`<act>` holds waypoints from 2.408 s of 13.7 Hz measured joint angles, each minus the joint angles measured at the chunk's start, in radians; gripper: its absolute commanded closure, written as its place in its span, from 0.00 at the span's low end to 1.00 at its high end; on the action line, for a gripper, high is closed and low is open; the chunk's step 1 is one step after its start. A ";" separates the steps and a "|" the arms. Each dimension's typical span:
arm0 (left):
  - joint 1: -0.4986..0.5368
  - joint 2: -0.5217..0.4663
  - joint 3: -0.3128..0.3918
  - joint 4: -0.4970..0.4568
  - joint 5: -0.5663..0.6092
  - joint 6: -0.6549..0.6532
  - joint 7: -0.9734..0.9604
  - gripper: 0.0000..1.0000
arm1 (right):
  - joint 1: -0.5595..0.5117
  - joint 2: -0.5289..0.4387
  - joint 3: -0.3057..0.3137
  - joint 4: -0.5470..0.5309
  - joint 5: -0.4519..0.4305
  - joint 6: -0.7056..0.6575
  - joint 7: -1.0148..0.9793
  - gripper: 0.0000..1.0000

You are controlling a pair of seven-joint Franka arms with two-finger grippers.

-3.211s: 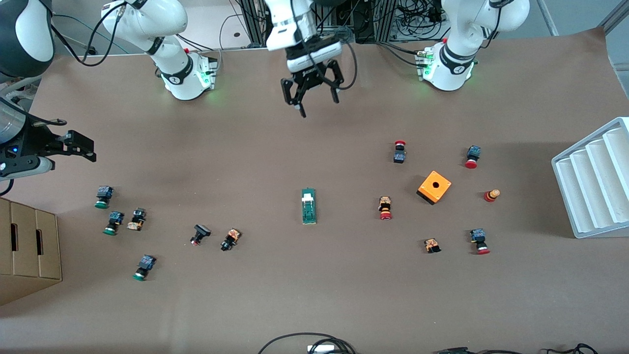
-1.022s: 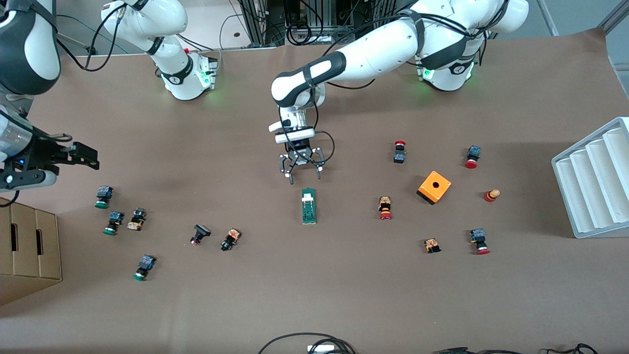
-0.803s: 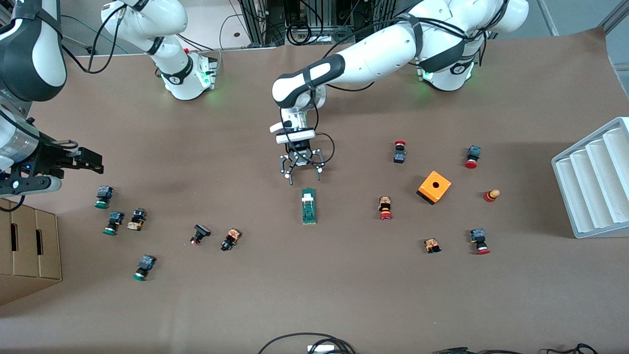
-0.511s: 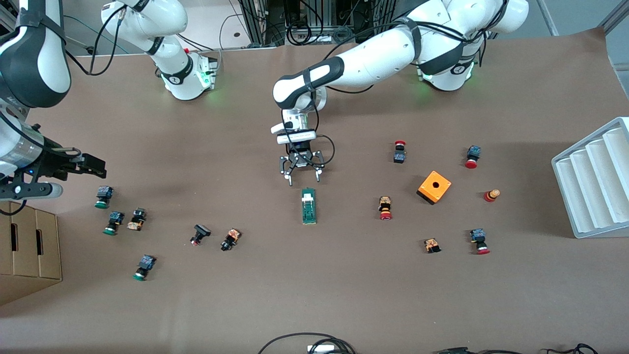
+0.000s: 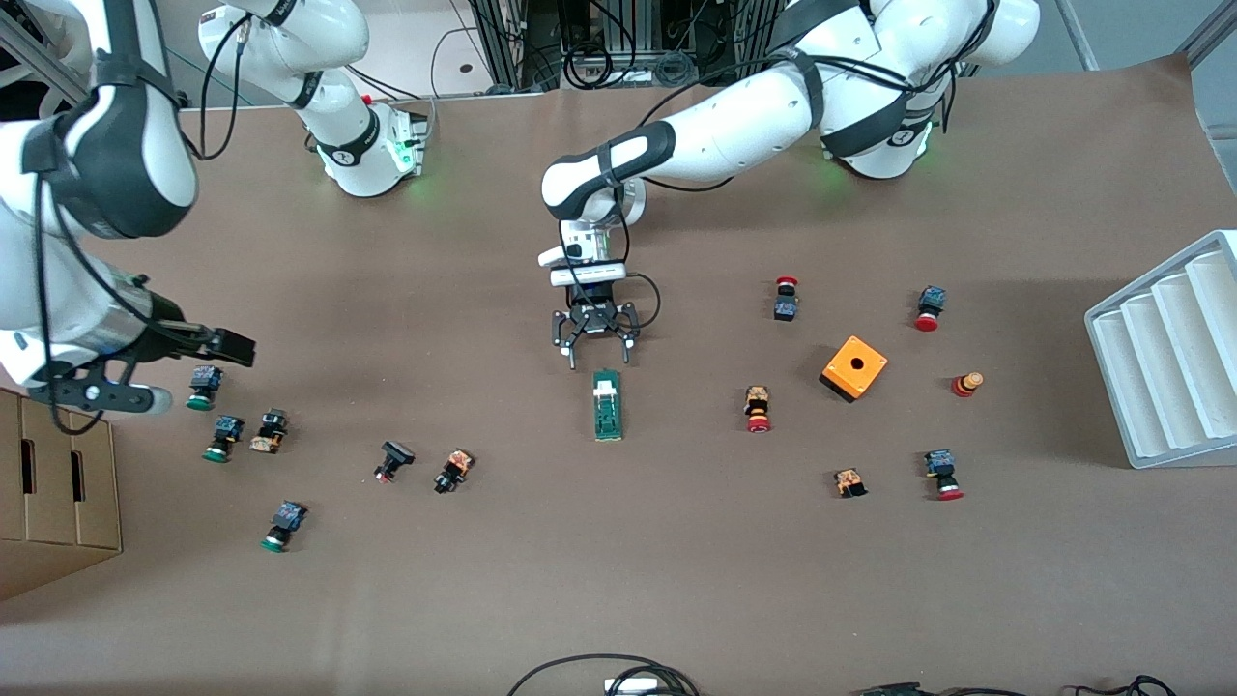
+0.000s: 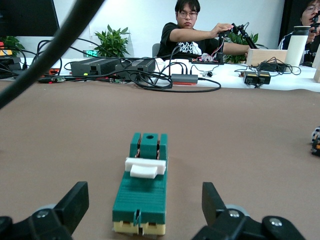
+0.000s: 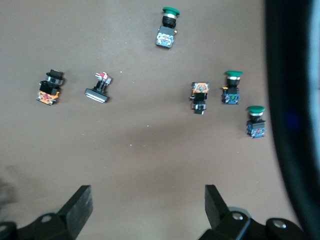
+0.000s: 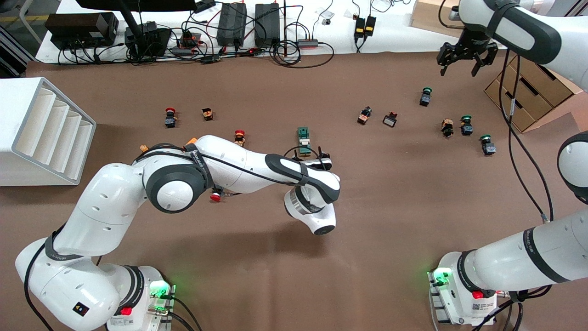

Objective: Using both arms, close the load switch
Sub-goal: 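Hold the switch with the left gripper while the right gripper approaches, then grasp the white switch handle with the right gripper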

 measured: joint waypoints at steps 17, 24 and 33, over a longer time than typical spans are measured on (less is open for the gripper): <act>0.002 0.034 0.044 0.063 0.036 0.001 0.005 0.00 | 0.316 0.368 0.050 0.224 0.131 0.162 1.029 0.00; 0.001 0.042 0.066 0.067 0.053 0.009 0.006 0.00 | 0.365 0.446 0.074 0.240 0.172 0.324 1.283 0.00; -0.002 0.057 0.063 0.105 0.057 0.031 0.005 0.00 | 0.365 0.455 0.071 0.264 0.172 0.330 1.294 0.00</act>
